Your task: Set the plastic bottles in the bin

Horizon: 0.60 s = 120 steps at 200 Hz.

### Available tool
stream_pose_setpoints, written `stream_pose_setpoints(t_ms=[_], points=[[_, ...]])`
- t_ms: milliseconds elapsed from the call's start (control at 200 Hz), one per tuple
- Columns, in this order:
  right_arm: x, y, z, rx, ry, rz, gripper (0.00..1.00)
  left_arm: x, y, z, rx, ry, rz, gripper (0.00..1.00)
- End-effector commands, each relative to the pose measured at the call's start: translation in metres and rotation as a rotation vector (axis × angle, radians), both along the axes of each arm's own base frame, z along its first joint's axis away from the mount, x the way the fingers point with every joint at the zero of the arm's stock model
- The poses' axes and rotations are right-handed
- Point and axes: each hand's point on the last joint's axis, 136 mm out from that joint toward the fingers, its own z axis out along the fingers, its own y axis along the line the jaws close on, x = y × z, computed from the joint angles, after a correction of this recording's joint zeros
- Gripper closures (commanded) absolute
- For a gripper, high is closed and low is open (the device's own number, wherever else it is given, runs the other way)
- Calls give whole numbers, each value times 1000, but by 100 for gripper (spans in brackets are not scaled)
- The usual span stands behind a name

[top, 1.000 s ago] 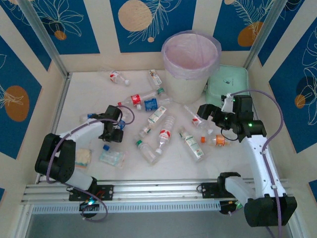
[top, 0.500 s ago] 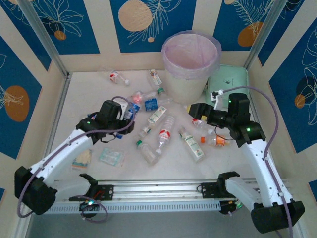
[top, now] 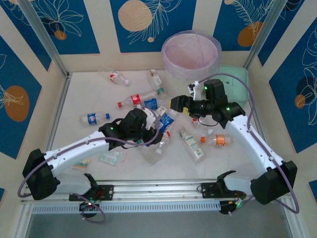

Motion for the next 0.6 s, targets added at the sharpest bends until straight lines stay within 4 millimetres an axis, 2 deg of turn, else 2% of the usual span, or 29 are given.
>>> stream_pose_setpoints(t_ms=[0, 75, 155, 215, 275, 335, 500, 595], points=[[-6, 6, 6, 16, 16, 35, 22, -1, -17, 29, -116, -33, -34, 50], [-11, 3, 5, 12, 7, 28, 35, 0, -13, 26, -113, -32, -11, 47], [-12, -3, 7, -5, -18, 6, 41, 3, -7, 24, -104, -37, 24, 39], [-9, -9, 10, -18, -26, -14, 46, 4, -3, 26, -114, -38, 54, 29], [-7, -13, 19, -28, -45, -16, 48, 4, 1, 29, -126, -44, 75, 15], [-4, -19, 36, -55, -98, -27, 49, 4, 8, 34, -133, -67, 94, 1], [10, -51, 96, -173, -309, -133, 55, 3, 34, 36, -112, -101, 168, 1], [19, -72, 136, -223, -446, -212, 64, 5, 53, 26, -81, -76, 266, 1]])
